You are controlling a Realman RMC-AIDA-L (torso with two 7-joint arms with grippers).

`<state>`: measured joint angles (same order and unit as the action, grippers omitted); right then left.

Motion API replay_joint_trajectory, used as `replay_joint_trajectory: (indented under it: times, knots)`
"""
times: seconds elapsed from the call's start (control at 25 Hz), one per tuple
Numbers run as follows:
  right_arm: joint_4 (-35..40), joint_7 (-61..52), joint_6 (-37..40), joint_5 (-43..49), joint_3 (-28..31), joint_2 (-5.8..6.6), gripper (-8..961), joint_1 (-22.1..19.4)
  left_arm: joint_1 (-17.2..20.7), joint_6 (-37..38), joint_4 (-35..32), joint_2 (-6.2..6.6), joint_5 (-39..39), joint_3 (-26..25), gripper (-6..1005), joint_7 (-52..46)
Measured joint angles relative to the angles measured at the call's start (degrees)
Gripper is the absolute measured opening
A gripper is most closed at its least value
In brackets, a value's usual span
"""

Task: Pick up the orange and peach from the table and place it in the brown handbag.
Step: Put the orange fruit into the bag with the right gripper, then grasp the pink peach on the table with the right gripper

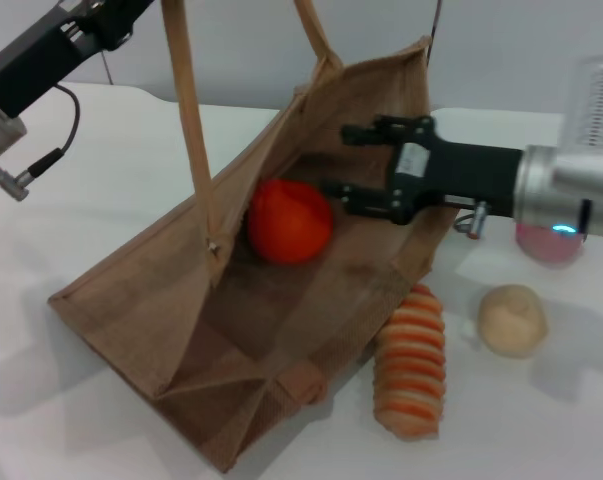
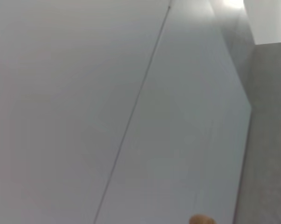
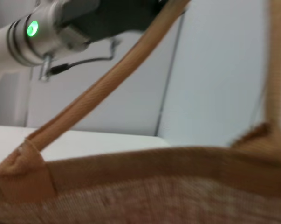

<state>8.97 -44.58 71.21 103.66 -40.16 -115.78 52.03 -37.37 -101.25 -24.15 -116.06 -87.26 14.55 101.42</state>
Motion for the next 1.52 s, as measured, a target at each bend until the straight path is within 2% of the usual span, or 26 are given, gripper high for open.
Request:
replay_joint_trajectory:
  times: [0.24,0.44,0.76,0.92,1.04,1.24,1.52]
  knots:
    - [7.1,-2.8,4.5,-2.6,0.0,0.28,695,-8.4,1.0,0.3,0.2,0.12,0.0,-1.1,128,0.4]
    - [10.1,-5.3,4.5,-3.4,0.1,0.67,706,-11.3,1.6,0.4,0.3,0.25,-0.1,-1.3,128,0.4]
    - [11.9,-8.6,0.4,-3.3,3.1,3.07,725,-15.5,1.5,0.9,0.3,0.20,0.0,-1.4,122,0.4]
    - [11.6,-11.5,-2.7,-1.9,2.6,4.26,734,-16.2,1.6,1.0,0.3,0.22,0.0,-1.4,122,0.4]
    - [11.8,-16.3,-4.9,3.4,2.5,4.69,741,-16.0,1.7,1.0,0.3,0.26,0.0,-1.4,123,0.4]
    - [11.6,-18.6,-10.3,6.8,2.4,4.45,753,-15.0,1.7,1.0,0.3,0.29,0.0,-1.4,123,0.4]
    - [11.4,-18.7,-13.3,7.3,2.3,4.26,769,-14.7,1.6,1.0,0.3,0.27,0.0,-1.4,122,0.4]
